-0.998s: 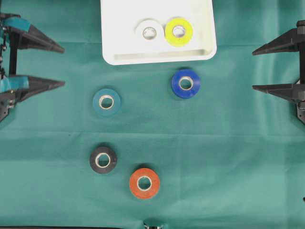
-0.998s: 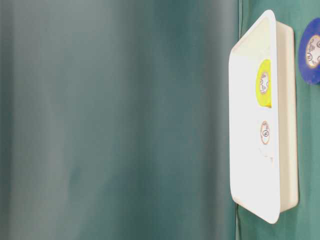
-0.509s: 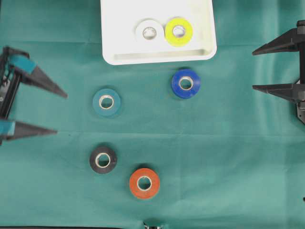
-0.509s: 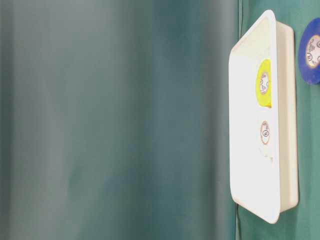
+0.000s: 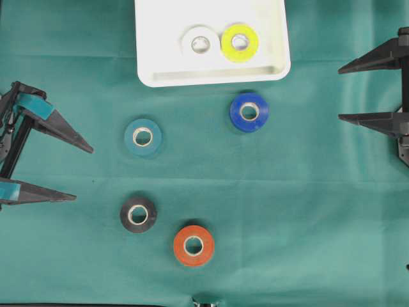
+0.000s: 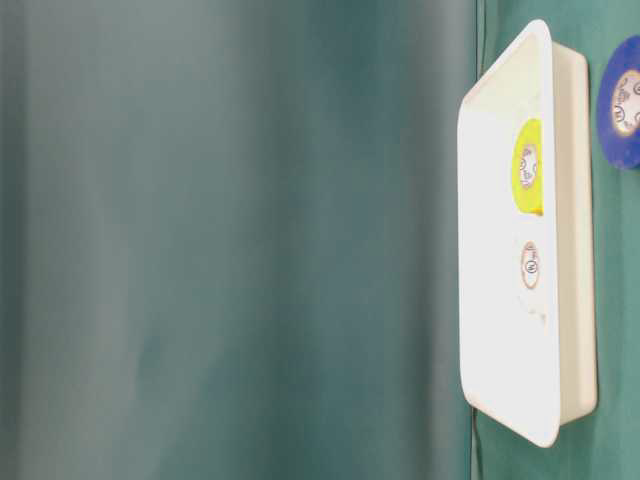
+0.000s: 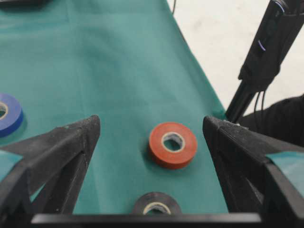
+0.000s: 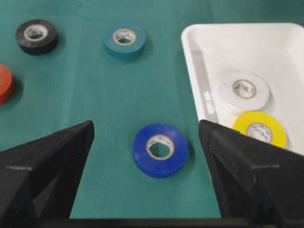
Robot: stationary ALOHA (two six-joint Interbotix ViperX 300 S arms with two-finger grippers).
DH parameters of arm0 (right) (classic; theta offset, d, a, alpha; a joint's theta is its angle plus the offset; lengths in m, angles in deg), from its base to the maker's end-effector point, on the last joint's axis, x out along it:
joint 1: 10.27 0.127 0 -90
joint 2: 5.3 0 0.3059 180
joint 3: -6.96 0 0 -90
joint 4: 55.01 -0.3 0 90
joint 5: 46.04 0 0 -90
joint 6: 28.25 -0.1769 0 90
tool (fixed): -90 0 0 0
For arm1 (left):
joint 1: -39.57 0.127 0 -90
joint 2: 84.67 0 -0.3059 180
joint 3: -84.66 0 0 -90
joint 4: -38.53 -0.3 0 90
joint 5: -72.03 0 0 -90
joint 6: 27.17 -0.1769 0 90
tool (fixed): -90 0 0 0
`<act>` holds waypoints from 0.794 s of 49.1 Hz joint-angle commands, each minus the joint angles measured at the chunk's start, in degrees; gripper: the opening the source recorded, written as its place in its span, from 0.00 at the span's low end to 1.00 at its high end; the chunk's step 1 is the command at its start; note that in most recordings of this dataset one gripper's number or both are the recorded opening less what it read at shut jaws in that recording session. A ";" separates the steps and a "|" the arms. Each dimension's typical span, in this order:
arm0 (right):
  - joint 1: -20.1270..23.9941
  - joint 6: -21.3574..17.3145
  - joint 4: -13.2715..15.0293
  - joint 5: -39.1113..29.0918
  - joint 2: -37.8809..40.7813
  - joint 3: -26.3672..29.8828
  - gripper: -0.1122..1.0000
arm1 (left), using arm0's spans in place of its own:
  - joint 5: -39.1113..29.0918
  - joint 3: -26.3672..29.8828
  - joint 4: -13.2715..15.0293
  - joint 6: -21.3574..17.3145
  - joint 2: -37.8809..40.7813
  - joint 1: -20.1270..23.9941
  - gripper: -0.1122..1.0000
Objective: Pick up the tape from a random location and place it into the white case.
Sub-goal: 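Move the left gripper over the black tape roll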
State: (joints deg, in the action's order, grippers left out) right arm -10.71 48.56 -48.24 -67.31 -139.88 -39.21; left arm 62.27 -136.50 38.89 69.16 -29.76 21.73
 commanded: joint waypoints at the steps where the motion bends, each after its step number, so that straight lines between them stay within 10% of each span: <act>1: -0.09 -0.09 0.09 0.62 0.18 0.88 0.87 | 0.88 1.32 0.09 -0.18 0.09 -0.18 0.99; 39: -0.09 0.00 0.18 0.26 0.26 1.23 0.87 | 3.60 12.83 0.00 -4.66 15.73 -0.26 0.99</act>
State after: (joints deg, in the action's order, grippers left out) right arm -10.71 48.56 -48.15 -67.31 -139.88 -39.21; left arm 66.40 -126.21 38.89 64.67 -14.73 21.64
